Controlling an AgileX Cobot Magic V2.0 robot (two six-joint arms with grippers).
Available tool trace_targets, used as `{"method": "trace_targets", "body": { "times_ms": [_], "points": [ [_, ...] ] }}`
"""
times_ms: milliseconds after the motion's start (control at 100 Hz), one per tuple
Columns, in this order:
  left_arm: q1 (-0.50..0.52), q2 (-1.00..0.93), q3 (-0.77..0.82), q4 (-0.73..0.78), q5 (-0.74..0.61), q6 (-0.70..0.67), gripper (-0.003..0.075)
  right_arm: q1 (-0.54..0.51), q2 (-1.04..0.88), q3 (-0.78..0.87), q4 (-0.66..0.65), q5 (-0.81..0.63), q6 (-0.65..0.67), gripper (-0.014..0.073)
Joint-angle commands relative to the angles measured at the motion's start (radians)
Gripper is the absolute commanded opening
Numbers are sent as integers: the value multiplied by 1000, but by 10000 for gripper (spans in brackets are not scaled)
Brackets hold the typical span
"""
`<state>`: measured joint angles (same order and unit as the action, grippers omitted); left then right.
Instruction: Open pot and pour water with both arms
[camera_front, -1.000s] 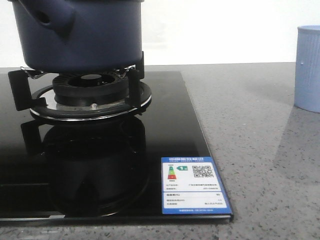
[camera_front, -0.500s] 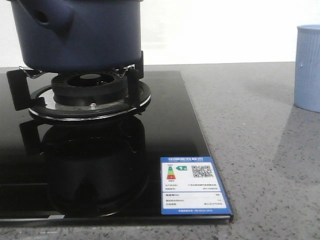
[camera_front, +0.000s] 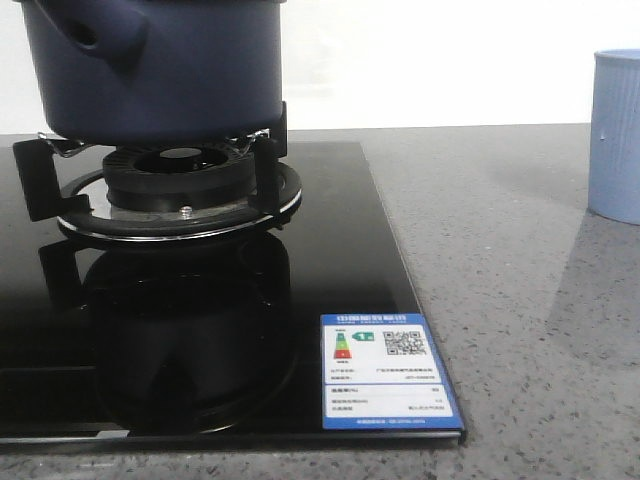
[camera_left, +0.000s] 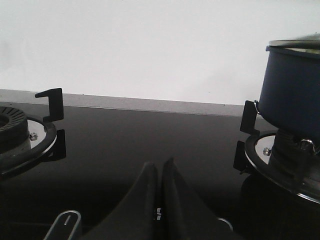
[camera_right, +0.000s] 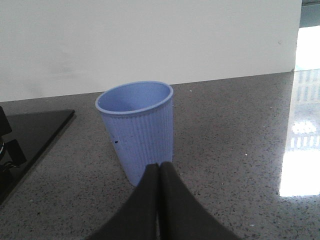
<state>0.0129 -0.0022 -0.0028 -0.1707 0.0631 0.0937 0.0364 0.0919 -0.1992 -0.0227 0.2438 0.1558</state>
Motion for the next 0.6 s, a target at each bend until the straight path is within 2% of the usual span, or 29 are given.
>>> {"method": "trace_targets", "body": {
  "times_ms": [0, 210, 380, 590],
  "points": [
    [1, -27, 16, -7, -73, -11, -16, -4, 10, -25, -3, -76, -9, -67],
    [1, -27, 16, -7, -73, -11, -16, -4, 32, -16, -5, -36, -11, -67],
    [1, -27, 16, -7, -73, -11, -16, -6, 41, 93, -5, -165, -98, -67],
    [1, -27, 16, -7, -73, -11, -16, -6, -67, 226, -27, -184, -98, -67]
  ]
}}
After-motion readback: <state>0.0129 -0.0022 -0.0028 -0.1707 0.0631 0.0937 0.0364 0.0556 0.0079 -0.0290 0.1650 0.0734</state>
